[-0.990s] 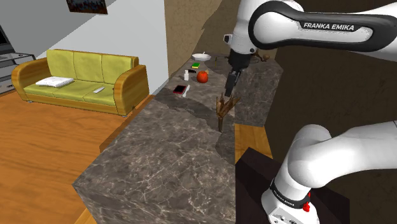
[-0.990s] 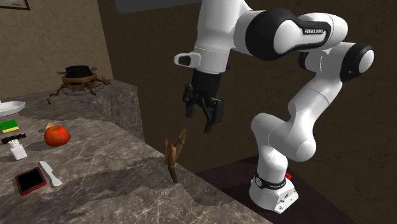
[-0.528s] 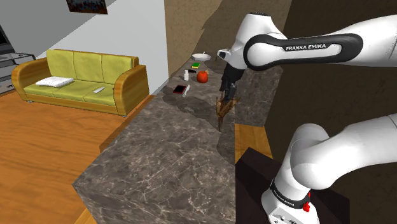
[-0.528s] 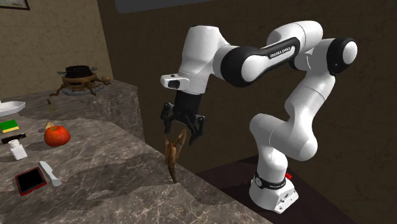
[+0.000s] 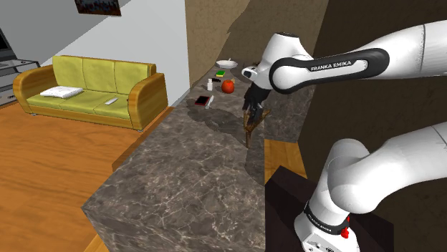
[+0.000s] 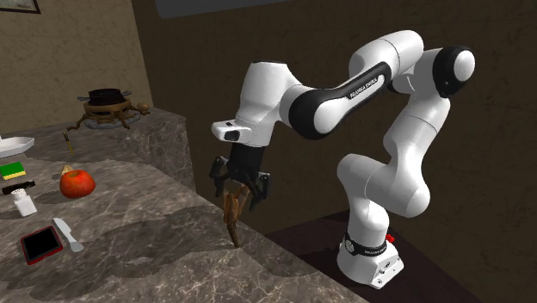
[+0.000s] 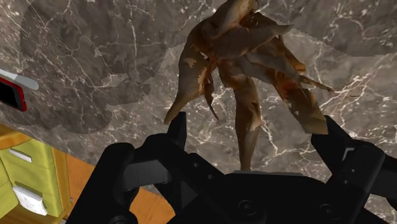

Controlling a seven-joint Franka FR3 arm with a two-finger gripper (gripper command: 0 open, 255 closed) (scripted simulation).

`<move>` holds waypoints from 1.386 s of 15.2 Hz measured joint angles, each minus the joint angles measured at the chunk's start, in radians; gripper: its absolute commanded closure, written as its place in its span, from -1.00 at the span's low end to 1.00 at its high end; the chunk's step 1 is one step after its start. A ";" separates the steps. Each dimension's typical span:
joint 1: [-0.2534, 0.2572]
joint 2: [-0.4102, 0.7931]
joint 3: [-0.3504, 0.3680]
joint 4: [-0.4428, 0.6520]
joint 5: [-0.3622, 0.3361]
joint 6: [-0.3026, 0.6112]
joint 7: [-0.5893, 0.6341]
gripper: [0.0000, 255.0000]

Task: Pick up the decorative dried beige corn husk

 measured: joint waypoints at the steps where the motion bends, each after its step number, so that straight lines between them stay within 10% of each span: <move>1: 0.001 0.007 -0.003 -0.007 -0.001 0.014 0.000 -1.00; 2: 0.000 0.008 -0.004 -0.010 -0.002 0.019 0.000 1.00; 21: 0.008 -0.017 0.019 0.076 0.015 -0.092 0.001 1.00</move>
